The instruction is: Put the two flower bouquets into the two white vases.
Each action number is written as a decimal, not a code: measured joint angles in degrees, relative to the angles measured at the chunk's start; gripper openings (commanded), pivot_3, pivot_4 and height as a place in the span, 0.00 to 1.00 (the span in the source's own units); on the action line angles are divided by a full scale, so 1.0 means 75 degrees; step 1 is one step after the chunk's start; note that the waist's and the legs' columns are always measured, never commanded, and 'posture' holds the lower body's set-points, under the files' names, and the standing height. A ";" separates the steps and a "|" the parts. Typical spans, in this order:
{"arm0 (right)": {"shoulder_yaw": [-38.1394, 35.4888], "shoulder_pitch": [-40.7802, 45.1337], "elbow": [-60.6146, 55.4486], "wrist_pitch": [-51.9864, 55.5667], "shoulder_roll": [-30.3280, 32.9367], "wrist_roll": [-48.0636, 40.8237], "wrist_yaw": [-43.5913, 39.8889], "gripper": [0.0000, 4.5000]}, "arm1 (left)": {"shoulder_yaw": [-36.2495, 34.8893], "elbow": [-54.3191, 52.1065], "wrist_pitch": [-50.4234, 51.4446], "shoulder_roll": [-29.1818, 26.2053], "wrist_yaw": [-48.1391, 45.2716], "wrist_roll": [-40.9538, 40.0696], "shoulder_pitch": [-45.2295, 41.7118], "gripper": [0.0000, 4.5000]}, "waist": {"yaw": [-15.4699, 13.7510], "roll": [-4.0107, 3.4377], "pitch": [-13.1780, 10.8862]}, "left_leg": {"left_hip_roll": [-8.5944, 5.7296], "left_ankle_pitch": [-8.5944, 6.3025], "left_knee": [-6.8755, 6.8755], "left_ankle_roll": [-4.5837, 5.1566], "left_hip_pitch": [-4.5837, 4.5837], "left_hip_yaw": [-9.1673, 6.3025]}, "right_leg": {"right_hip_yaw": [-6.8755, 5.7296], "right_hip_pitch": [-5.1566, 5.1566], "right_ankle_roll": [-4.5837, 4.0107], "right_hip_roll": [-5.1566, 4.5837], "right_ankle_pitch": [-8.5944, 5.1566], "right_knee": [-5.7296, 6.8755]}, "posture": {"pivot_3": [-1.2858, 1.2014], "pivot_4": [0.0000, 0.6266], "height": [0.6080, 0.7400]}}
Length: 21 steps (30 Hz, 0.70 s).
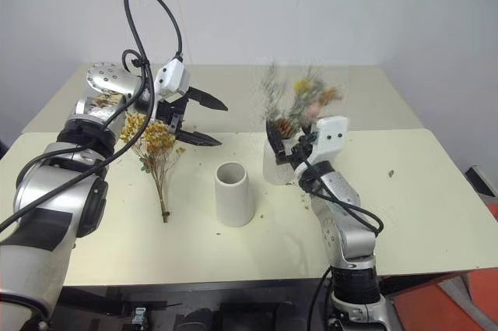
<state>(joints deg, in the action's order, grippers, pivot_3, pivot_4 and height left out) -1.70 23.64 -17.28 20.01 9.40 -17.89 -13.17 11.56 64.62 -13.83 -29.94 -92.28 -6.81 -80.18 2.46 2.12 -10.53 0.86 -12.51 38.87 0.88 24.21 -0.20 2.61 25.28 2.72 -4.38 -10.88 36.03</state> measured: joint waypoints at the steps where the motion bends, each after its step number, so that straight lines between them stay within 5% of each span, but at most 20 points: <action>1: 0.0076 -0.0059 -0.0041 -0.0003 0.0118 0.0101 -0.0078 0.99 | -0.0032 0.0000 -0.0001 -0.0002 0.0000 0.0003 0.0009 1.00 | 0.0001 0.0000 0.0000 | 0.0000 0.0000 0.0000 0.0000 0.0000 0.0000 | 0.0000 0.0000 0.0000 0.0000 0.0000 -0.0003 | 0.52 0.24 1.00; 13: 0.0163 -0.0629 -0.0869 0.0279 0.1259 0.0559 -0.0563 0.99 | -0.0446 -0.0143 0.0007 0.0056 0.0310 0.0027 0.0396 1.00 | -0.0008 0.0001 0.0000 | 0.0000 0.0000 0.0004 0.0000 -0.0004 0.0000 | 0.0001 -0.0004 0.0000 0.0000 0.0000 -0.0014 | 0.52 0.24 1.00; 21: -0.1190 -0.1640 -0.2698 0.1134 0.2528 -0.0526 -0.1248 0.99 | -0.1388 -0.2266 0.1365 -0.0668 0.0251 -0.0703 0.1318 1.00 | -0.0004 0.0000 0.0000 | 0.0003 0.0000 0.0000 0.0000 -0.0009 0.0000 | 0.0001 -0.0010 0.0000 -0.0002 -0.0001 -0.0010 | 0.52 0.24 1.00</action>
<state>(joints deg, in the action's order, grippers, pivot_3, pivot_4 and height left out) -10.62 11.34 -37.52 28.52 28.36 -21.83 -22.53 1.15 47.62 -3.59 -34.95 -90.40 -12.08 -70.29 2.43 2.12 -10.53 0.88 -12.51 38.88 0.88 24.14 -0.20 2.61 25.21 2.72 -4.39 -10.89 35.95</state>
